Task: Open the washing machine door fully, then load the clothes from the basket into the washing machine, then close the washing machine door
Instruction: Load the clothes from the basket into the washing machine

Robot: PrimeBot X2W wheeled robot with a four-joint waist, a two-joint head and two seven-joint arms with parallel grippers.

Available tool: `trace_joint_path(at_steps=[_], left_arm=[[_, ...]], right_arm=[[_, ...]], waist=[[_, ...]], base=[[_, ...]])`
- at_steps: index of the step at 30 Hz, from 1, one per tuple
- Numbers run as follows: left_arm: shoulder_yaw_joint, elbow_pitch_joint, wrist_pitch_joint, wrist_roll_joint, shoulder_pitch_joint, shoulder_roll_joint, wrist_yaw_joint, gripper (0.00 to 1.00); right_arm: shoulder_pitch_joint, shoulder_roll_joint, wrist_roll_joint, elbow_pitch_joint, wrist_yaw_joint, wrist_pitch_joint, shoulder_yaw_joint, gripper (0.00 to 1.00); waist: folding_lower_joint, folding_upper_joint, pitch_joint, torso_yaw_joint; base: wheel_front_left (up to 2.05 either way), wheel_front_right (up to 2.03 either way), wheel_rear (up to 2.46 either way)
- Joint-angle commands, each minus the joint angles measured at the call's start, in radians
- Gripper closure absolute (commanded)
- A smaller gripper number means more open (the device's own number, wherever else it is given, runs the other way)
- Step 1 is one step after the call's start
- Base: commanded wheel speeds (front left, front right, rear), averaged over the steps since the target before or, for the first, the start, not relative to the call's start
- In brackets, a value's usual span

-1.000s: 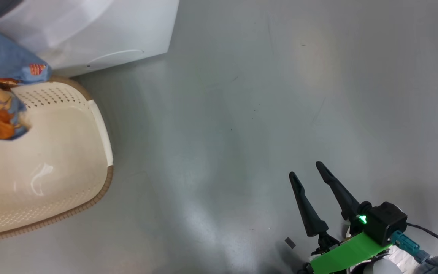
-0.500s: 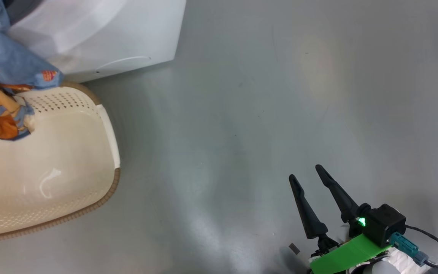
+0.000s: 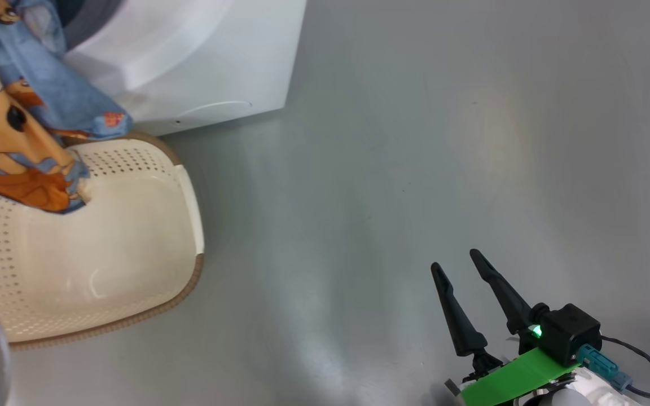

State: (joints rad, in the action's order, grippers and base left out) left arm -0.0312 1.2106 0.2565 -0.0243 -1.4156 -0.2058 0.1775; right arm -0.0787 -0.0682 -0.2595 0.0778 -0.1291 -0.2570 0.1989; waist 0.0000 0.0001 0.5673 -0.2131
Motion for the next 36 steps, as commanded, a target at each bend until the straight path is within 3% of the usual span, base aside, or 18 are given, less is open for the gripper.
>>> trace_joint_path(at_steps=[1,21,26,36], left_arm=[[-0.014,-0.036,0.005,-0.019,0.020,-0.024,0.003,0.00],[0.001,-0.148,0.005,-0.086,0.192,0.109,-0.060,0.00],[0.006,-0.249,0.005,-0.108,0.294,0.131,-0.086,0.00],[0.061,-0.565,0.005,-0.165,0.639,0.154,-0.088,0.00]], right_arm=[[0.023,-0.005,-0.014,-0.013,-0.002,-0.005,0.015,0.00],[0.001,-0.007,-0.001,-0.017,-0.002,-0.005,-0.051,0.00],[-0.005,-0.015,0.010,-0.031,-0.002,-0.005,-0.071,0.00],[-0.012,-0.027,0.024,-0.047,-0.002,-0.005,-0.098,0.00]], waist=[[0.0000,-0.0001,-0.019,0.021],[0.0000,-0.0001,-0.069,0.143],[0.0000,-0.0001,-0.069,0.178],[0.0000,-0.0001,-0.058,0.239]], base=[[0.00,0.00,0.00],[0.00,0.00,0.00],[0.00,0.00,0.00],[0.00,0.00,0.00]])
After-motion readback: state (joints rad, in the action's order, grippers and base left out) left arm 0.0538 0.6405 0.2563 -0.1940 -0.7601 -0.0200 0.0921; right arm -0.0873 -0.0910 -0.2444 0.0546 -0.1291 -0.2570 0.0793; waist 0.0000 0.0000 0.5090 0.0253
